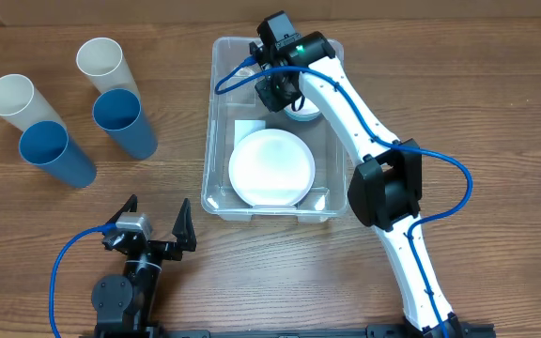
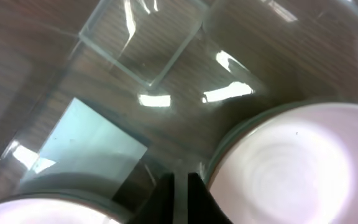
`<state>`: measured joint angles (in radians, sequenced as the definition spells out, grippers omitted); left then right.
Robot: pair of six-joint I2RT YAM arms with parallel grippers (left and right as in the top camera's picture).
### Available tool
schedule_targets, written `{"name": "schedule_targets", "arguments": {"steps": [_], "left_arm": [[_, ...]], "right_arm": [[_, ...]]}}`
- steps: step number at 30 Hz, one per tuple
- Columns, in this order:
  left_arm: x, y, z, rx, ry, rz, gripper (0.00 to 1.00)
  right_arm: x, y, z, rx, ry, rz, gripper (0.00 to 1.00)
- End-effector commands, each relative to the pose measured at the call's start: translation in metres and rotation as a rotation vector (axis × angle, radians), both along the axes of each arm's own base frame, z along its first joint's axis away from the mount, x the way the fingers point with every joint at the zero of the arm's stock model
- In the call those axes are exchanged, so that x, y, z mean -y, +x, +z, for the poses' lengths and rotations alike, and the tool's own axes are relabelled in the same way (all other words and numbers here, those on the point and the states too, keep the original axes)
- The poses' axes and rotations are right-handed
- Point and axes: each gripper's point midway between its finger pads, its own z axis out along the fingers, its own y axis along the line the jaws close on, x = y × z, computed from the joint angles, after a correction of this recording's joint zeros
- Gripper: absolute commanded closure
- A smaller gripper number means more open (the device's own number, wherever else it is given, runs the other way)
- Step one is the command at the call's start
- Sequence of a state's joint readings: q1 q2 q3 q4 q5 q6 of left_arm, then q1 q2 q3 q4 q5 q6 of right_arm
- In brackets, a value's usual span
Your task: Pack container
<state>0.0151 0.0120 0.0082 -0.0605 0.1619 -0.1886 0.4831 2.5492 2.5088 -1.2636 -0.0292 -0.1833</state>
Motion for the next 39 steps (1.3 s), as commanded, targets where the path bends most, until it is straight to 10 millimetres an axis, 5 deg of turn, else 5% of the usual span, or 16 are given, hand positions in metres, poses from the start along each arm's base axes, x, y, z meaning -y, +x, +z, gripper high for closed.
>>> {"name": "schedule_targets", "arguments": {"steps": [1, 4, 7, 8, 11, 16, 19, 21, 28, 30, 34, 36, 39], "left_arm": [[0.001, 0.000, 0.000, 0.001, -0.015, -0.006, 0.00], [0.001, 0.000, 0.000, 0.001, -0.015, -0.006, 0.00], [0.001, 0.000, 0.000, 0.001, -0.015, -0.006, 0.00], [0.001, 0.000, 0.000, 0.001, -0.015, -0.006, 0.00], [0.001, 0.000, 0.000, 0.001, -0.015, -0.006, 0.00], [0.001, 0.000, 0.000, 0.001, -0.015, -0.006, 0.00], [0.001, 0.000, 0.000, 0.001, -0.015, -0.006, 0.00], [0.001, 0.000, 0.000, 0.001, -0.015, -0.006, 0.00], [-0.009, 0.001, 0.010, 0.034, -0.048, 0.051, 0.00], [0.029, -0.011, 0.050, 0.144, -0.057, -0.175, 0.00], [0.021, -0.027, 0.134, 0.125, -0.015, -0.128, 0.00], [0.019, -0.013, 0.174, -0.006, 0.040, -0.116, 0.00], [0.019, 0.022, 0.195, -0.305, 0.076, -0.138, 0.00]], "right_arm": [[-0.033, -0.010, 0.070, 0.101, 0.073, 0.023, 0.75], [-0.030, -0.026, 0.133, 0.142, 0.151, -0.068, 0.38], [0.007, -0.027, 0.175, 0.153, 0.216, -0.242, 0.18], [0.058, -0.008, 0.191, 0.179, 0.244, -0.459, 0.00], [0.138, 0.007, 0.187, 0.175, 0.192, -0.693, 0.00], [0.306, 0.008, 0.179, 0.144, 0.134, -1.027, 0.00], [0.381, -0.003, 0.179, 0.157, 0.126, -1.178, 0.00], [0.415, -0.012, 0.179, 0.163, 0.121, -1.246, 0.00], [0.470, -0.032, 0.179, 0.171, 0.113, -1.363, 0.00], [0.472, -0.033, 0.179, 0.172, 0.113, -1.366, 0.00], [0.472, -0.033, 0.179, 0.172, 0.113, -1.366, 0.00], [0.472, -0.033, 0.179, 0.172, 0.113, -1.366, 0.00], [0.472, -0.033, 0.179, 0.172, 0.113, -1.367, 0.00]]}}
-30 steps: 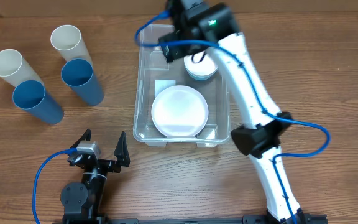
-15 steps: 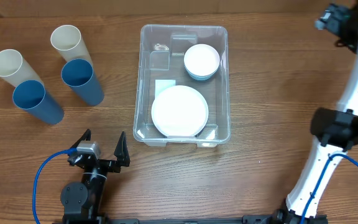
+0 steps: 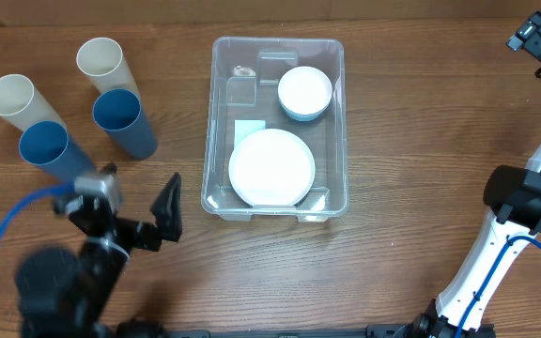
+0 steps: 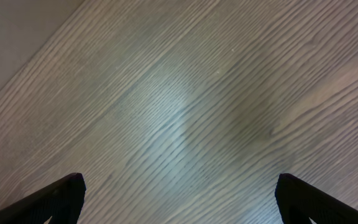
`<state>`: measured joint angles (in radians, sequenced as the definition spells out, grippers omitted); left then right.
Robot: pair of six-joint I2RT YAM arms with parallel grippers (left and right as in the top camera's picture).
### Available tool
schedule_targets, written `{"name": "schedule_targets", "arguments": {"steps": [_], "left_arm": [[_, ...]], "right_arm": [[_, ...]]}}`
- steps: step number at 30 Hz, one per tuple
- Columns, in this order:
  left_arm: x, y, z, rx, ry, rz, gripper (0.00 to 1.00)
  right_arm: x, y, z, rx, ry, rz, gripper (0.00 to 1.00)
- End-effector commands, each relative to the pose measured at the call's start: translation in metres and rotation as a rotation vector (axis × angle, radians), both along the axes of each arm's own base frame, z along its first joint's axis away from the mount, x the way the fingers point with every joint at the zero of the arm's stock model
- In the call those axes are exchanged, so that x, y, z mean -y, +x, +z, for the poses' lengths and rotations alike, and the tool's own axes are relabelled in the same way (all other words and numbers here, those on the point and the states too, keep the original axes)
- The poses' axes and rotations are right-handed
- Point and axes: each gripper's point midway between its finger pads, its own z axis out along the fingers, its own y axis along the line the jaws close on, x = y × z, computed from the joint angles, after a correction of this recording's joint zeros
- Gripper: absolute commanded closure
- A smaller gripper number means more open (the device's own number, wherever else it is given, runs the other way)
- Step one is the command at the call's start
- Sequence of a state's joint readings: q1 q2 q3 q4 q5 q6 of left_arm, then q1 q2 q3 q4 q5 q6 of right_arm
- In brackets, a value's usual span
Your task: Pack container
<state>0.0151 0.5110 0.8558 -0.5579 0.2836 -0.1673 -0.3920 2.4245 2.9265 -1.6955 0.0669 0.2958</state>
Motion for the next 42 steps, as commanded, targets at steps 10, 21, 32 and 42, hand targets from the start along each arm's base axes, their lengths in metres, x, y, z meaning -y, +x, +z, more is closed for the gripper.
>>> {"name": "schedule_targets", "arguments": {"steps": [10, 21, 32, 42], "left_arm": [[-0.014, 0.138, 0.006, -0.668, 0.174, -0.040, 0.00], [-0.064, 0.210, -0.137, -0.992, 0.398, 0.114, 0.10], [-0.062, 0.199, -0.197, -1.194, 0.397, 0.079, 0.76], [-0.013, 0.190, -0.065, -0.942, 0.300, 0.135, 0.96]], "right_arm": [[0.001, -0.004, 0.022, 0.051, -0.025, -0.016, 0.00], [0.001, -0.004, 0.022, 0.051, -0.025, -0.016, 0.00], [0.001, -0.004, 0.022, 0.051, -0.025, -0.016, 0.00], [0.001, -0.004, 0.022, 0.051, -0.025, -0.016, 0.00]]}}
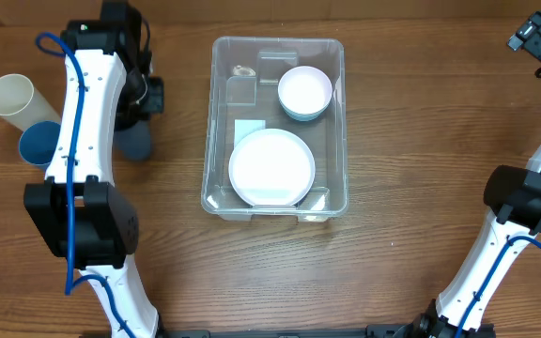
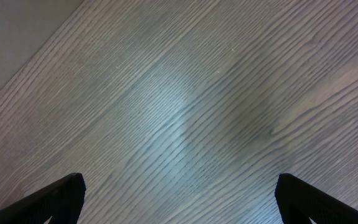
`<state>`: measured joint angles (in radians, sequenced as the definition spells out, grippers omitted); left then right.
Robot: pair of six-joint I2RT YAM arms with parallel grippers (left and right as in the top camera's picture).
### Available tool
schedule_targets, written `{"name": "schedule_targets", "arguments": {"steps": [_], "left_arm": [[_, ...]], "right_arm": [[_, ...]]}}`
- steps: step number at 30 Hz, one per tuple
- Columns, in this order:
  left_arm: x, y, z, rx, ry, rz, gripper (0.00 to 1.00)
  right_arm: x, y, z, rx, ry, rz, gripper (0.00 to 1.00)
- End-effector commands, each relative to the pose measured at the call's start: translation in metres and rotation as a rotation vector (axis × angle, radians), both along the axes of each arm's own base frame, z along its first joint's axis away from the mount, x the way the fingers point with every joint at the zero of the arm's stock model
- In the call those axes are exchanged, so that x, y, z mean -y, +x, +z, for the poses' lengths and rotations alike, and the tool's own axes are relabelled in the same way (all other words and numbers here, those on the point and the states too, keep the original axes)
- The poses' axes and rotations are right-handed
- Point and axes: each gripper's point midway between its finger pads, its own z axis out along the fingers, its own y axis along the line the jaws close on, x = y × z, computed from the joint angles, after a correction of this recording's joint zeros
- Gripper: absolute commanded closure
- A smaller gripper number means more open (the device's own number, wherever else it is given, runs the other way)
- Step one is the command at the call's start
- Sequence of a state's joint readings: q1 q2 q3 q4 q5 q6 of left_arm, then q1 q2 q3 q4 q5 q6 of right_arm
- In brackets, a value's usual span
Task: Pack container
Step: 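Grasp the front blue cup with the left gripper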
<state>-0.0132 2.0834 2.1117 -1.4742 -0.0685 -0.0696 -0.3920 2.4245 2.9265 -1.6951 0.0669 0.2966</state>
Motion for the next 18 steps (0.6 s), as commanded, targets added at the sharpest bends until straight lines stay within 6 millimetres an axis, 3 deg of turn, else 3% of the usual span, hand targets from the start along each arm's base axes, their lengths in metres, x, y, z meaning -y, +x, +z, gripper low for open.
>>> {"name": "schedule_targets", "arguments": {"steps": [1, 2, 4, 6, 7, 9, 11, 13, 15, 18], "left_arm": [[0.047, -0.002, 0.124, 0.333, -0.050, -0.049, 0.96], [0.062, -0.009, 0.158, 0.429, -0.066, -0.079, 0.96], [0.091, -0.022, 0.206, 0.581, -0.105, -0.153, 0.96], [0.117, -0.034, 0.236, 0.696, -0.068, -0.216, 0.96], [0.130, -0.036, 0.240, 0.718, -0.054, -0.244, 0.96], [0.170, -0.034, 0.230, 0.713, -0.065, -0.334, 0.96], [0.195, -0.023, 0.213, 0.687, -0.068, -0.379, 0.96], [0.220, -0.006, 0.181, 0.633, -0.063, -0.411, 0.96], [0.232, 0.007, 0.149, 0.572, -0.047, -0.426, 0.96], [0.231, 0.025, 0.109, 0.499, -0.002, -0.373, 0.96]], "right_arm": [[0.001, -0.004, 0.022, 0.050, -0.025, -0.016, 0.00], [0.001, -0.004, 0.022, 0.050, -0.025, -0.016, 0.00], [0.001, -0.004, 0.022, 0.050, -0.025, -0.016, 0.00], [0.001, -0.004, 0.022, 0.050, -0.025, -0.016, 0.00], [0.001, -0.004, 0.022, 0.050, -0.025, -0.016, 0.00], [0.001, -0.004, 0.022, 0.050, -0.025, -0.016, 0.00], [0.001, -0.004, 0.022, 0.050, -0.025, -0.016, 0.00], [0.001, -0.004, 0.022, 0.050, -0.025, -0.016, 0.00], [0.001, -0.004, 0.022, 0.050, -0.025, -0.016, 0.00], [0.001, -0.004, 0.022, 0.050, -0.025, -0.016, 0.00]]}}
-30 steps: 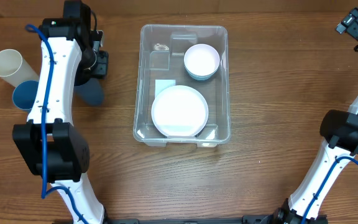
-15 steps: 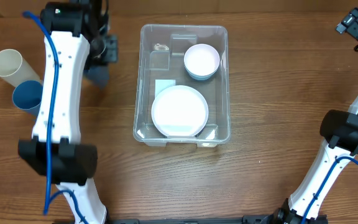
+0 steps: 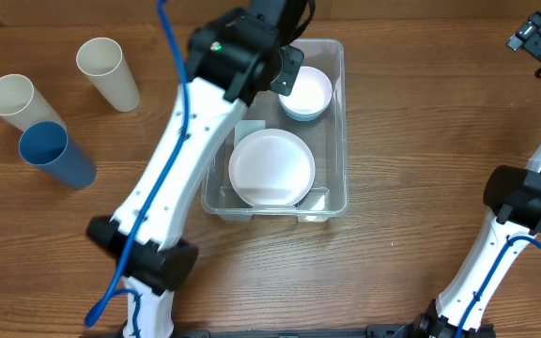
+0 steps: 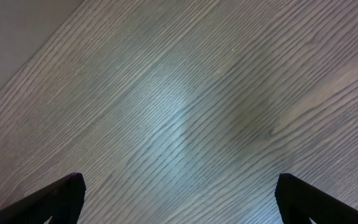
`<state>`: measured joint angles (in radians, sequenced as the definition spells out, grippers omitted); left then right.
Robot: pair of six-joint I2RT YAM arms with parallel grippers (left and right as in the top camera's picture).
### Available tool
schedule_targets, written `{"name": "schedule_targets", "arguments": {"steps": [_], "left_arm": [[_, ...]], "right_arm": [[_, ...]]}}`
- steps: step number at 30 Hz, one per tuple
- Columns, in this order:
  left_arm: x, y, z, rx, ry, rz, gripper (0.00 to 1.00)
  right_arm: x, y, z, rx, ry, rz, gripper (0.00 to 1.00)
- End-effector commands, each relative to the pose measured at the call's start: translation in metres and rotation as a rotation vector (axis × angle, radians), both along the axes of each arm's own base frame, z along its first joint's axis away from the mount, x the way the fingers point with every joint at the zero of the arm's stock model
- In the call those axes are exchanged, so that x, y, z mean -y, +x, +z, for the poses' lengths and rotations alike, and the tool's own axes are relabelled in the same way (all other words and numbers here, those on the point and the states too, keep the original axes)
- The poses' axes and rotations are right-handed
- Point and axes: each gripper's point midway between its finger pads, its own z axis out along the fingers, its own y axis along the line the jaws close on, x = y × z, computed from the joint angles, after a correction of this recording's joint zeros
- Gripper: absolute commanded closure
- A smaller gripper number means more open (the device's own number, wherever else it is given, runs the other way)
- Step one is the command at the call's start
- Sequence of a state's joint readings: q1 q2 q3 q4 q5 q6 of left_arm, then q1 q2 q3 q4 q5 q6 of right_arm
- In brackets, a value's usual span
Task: Pack container
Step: 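Grasp the front blue cup with the left gripper, then carry the blue cup into the bin's upper left corner, then release the blue cup and move the left gripper to the second blue cup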
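Note:
A clear plastic container (image 3: 337, 201) stands mid-table with a white plate (image 3: 270, 169) at its front and a white bowl (image 3: 308, 91) at its back right. My left arm reaches over the container's back left. The left gripper (image 3: 284, 73) lies beside the bowl, its fingers and anything between them hidden under the wrist. One blue cup (image 3: 54, 155) and two white cups (image 3: 108, 61) (image 3: 12, 94) stand at the far left. My right gripper (image 4: 179, 199) hangs open over bare wood at the table's back right (image 3: 533, 33).
A small clear insert and a pale square label lie inside the container, partly covered by my left arm. The right arm's white links run down the right edge of the table.
My left arm has moved from the blue cup at the left to over the back of the container. That blue cup no longer stands beside the white cup. The right arm has not moved.
First my right gripper was down in the container at the bowl, and the left one stood open near the front edge. Then the bowl sat alone and the right gripper was open at the back right. The left gripper went to a blue cup, and is now over the container.

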<state>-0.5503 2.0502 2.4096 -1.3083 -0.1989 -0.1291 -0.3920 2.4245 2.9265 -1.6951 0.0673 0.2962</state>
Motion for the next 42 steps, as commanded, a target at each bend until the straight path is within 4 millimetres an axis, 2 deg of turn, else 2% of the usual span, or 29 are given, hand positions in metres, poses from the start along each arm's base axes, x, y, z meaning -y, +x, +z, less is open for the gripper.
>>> {"name": "schedule_targets", "arguments": {"steps": [1, 6, 11, 18, 19, 21, 25, 27, 32, 34, 36, 38, 40, 41, 42], "left_arm": [[-0.003, 0.017, -0.028, -0.028, 0.036, 0.068, 0.96], [-0.013, 0.035, -0.067, -0.104, -0.006, 0.217, 0.96], [-0.011, 0.062, -0.086, -0.151, -0.164, 0.229, 0.96], [-0.016, 0.071, -0.126, -0.211, -0.142, 0.285, 0.96], [-0.016, 0.072, -0.127, -0.212, -0.138, 0.286, 0.96], [-0.023, 0.075, -0.127, -0.188, -0.108, 0.309, 0.87], [-0.031, 0.083, -0.123, -0.136, -0.077, 0.338, 0.79], [-0.033, 0.093, -0.117, -0.087, -0.078, 0.351, 0.63], [-0.028, 0.122, -0.094, 0.059, -0.131, 0.368, 0.35], [-0.026, 0.128, -0.077, 0.111, -0.147, 0.351, 0.32], [-0.027, 0.127, -0.049, 0.150, -0.162, 0.340, 0.31], [-0.038, 0.103, 0.002, 0.176, -0.167, 0.329, 0.26], [-0.058, 0.070, 0.033, 0.151, -0.150, 0.338, 0.18], [-0.078, 0.043, 0.047, 0.115, -0.139, 0.368, 0.17], [-0.089, 0.029, 0.053, 0.097, -0.126, 0.380, 0.16]], "right_arm": [[0.001, -0.004, 0.022, 0.050, -0.025, -0.016, 0.00], [0.001, -0.004, 0.022, 0.050, -0.025, -0.016, 0.00], [0.001, -0.004, 0.022, 0.050, -0.025, -0.016, 0.00], [0.001, -0.004, 0.022, 0.050, -0.025, -0.016, 0.00], [0.001, -0.004, 0.022, 0.050, -0.025, -0.016, 0.00], [0.001, -0.004, 0.022, 0.050, -0.025, -0.016, 0.00], [0.001, -0.004, 0.022, 0.050, -0.025, -0.016, 0.00], [0.001, -0.004, 0.022, 0.050, -0.025, -0.016, 0.00], [0.001, -0.004, 0.022, 0.050, -0.025, -0.016, 0.00], [0.001, -0.004, 0.022, 0.050, -0.025, -0.016, 0.00], [0.001, -0.004, 0.022, 0.050, -0.025, -0.016, 0.00], [0.001, -0.004, 0.022, 0.050, -0.025, -0.016, 0.00], [0.001, -0.004, 0.022, 0.050, -0.025, -0.016, 0.00], [0.001, -0.004, 0.022, 0.050, -0.025, -0.016, 0.00], [0.001, -0.004, 0.022, 0.050, -0.025, -0.016, 0.00]]}}
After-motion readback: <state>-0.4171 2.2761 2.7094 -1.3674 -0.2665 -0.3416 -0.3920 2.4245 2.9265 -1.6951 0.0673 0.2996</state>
